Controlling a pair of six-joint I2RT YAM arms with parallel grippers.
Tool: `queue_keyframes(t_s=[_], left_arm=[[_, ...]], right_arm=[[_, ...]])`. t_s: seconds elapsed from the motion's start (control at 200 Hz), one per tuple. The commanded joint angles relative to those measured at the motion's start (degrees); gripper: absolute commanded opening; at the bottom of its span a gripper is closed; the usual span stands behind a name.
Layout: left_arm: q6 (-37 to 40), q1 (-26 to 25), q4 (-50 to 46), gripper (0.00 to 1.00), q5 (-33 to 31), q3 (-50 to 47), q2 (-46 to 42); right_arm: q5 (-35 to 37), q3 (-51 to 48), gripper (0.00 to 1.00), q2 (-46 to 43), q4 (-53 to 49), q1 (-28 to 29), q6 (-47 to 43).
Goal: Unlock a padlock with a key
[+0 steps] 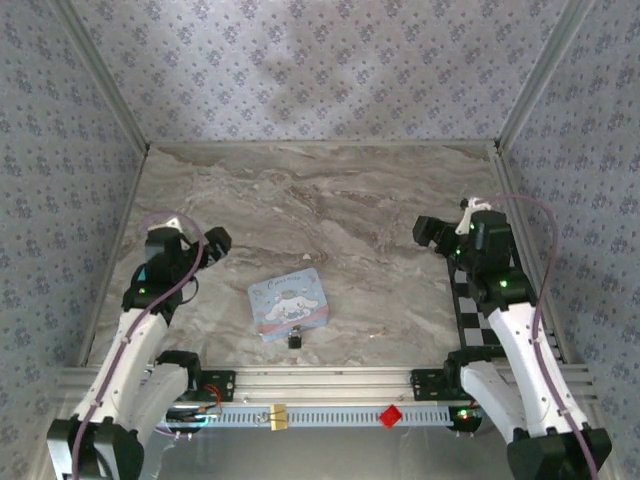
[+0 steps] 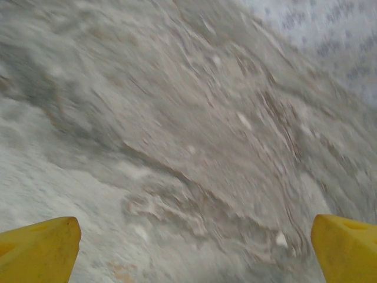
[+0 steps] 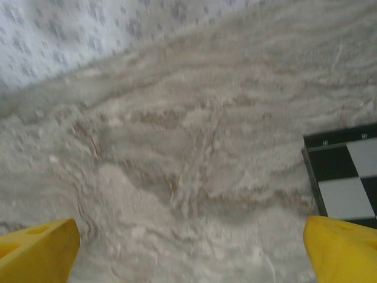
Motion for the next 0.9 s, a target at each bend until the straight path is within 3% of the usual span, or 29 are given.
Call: queue_keyframes(t_s=[0.0,0.145,0.355,0.675,0.9], left_arm=[[2.76,-8.39,-0.25,1.00,-1.81,-0.50,-0.39],[3.15,-18.01,0.44,1.00,-5.82,-2.08,-1.13],[2.22,-25.87,1.24,1.00,-10.86,-3.82,-1.17],[2.27,-27.07,2.29,1.00,-14.04,-5.42,-3.02],[1.86,-27.10,4.91,1.00,-14.70,-7.15,-3.36]], right_arm=[[5.42,4.70,0.99,2.75,-12.84,6.15,-1.27],[9.87,3.99,0.99,4.27,-14.99,17.20,0.90],[11.06,2.14,0.97,11.65,-17.91,29.69,7.88],[9.37,-3.83,0.83,17.95,-21.25,40.52,19.82],[2.48,-9.62,0.72,20.19,-15.43,42.02,26.01]])
